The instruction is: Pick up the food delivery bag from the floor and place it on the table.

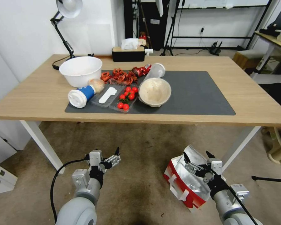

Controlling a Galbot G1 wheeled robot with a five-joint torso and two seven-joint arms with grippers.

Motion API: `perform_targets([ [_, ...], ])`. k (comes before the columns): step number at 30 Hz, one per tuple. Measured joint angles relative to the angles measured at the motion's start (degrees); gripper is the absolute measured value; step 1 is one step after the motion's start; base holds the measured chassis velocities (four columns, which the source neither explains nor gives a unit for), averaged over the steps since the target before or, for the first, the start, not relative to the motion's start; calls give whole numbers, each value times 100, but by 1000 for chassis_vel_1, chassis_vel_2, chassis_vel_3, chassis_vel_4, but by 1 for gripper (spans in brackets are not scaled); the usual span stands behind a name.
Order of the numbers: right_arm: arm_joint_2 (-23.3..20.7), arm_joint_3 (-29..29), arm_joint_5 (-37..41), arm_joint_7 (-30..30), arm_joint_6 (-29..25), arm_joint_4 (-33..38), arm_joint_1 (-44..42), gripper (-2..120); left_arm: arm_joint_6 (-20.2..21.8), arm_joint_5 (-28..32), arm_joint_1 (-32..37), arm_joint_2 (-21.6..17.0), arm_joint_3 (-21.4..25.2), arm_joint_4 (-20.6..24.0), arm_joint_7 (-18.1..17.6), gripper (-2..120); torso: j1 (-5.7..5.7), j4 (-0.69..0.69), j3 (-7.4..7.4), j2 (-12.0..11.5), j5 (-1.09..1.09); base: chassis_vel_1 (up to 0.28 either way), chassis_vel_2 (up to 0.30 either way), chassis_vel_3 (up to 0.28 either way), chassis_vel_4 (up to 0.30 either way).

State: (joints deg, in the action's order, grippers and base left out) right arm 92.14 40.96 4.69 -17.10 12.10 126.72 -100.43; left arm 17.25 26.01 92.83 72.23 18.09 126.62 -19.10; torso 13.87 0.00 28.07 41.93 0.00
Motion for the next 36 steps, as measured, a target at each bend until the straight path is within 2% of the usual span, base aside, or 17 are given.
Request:
perform_targets([
  [13, 0, 10, -27, -14, -10, -27, -16, 100, -16, 6, 12, 0, 1, -1, 5, 100, -153, 0, -212, -364, 0, 0, 0, 0, 0],
  [36, 0, 22, -27, -21, -35, -82, -4, 100, -19, 26, -17, -25, 13, -59, 46, 100, -355, 0, -530, -886, 0, 0, 0, 0, 0],
])
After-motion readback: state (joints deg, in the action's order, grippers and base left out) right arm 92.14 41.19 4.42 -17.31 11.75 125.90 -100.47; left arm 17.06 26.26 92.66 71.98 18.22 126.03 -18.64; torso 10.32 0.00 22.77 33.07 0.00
